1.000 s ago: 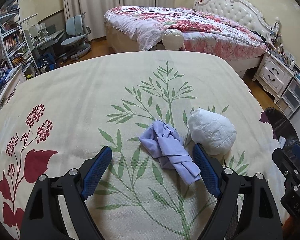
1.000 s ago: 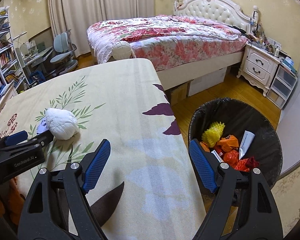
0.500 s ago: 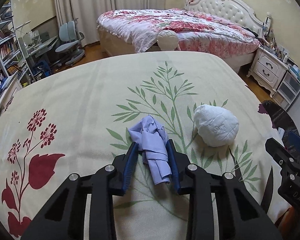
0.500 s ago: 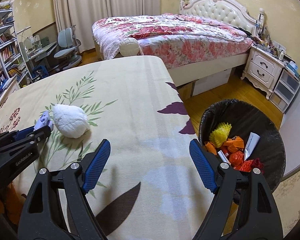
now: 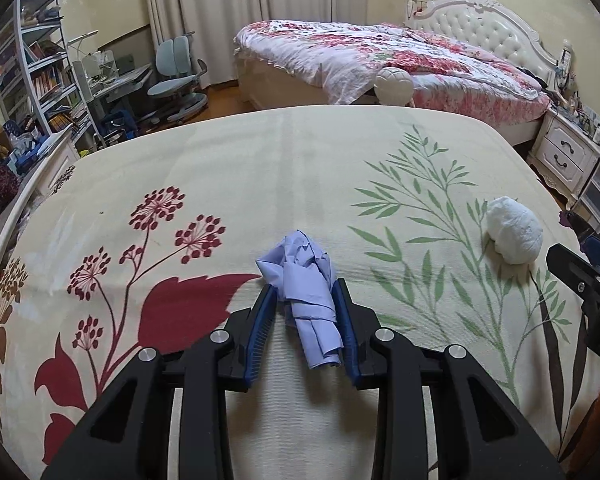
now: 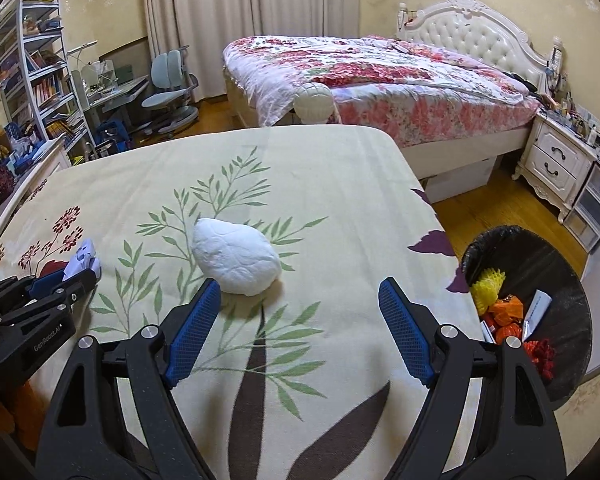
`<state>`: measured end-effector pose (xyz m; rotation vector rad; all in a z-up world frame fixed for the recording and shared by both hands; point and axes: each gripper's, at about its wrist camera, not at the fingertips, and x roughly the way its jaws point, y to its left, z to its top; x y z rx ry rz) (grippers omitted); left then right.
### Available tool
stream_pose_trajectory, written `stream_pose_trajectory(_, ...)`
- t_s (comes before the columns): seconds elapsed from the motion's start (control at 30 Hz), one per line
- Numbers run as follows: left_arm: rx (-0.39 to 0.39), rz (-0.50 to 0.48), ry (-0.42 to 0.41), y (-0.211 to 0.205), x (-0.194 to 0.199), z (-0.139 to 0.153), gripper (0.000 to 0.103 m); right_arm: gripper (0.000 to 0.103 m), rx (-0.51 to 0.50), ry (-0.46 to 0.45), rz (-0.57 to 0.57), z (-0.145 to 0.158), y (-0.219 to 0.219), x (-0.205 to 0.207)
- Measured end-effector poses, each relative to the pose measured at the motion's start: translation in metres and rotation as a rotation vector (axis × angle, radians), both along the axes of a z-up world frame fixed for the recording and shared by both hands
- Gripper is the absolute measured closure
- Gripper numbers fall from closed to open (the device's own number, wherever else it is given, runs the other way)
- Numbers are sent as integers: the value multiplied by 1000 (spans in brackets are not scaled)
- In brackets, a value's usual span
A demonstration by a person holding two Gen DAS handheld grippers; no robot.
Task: Collect trash
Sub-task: 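Grasp the lavender cloth with the left gripper while the right gripper grasps the white paper ball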
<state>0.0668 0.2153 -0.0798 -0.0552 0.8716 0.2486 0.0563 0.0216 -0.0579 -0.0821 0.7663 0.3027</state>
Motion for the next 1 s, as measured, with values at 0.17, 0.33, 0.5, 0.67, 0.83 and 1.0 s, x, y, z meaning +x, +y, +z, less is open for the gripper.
stream_pose_trajectory(0.17, 14, 26, -8, 14, -5, 1, 70, 24, 7, 19, 22, -4, 18, 10)
stream_pose_trajectory(0.33, 7, 32, -8, 19, -6, -1, 70, 24, -2, 37, 25, -9, 31, 21)
stream_pose_trajectory(0.5, -6, 35, -7, 20, -5, -3, 70, 50, 13, 85, 28, -17, 33, 27)
stream_pose_trajectory(0.67, -6, 36, -11, 21, -4, -3, 70, 57, 16, 81, 33, -17, 31, 21)
stream_pose_trajectory(0.83, -12, 32, -16, 18, -8, -1, 70, 57, 22, 72, 35, -14, 26, 12)
stream_pose_trajectory(1.0, -23, 17, -18, 7, -13, 0, 70, 57, 27, 60, 32, -9, 13, -2)
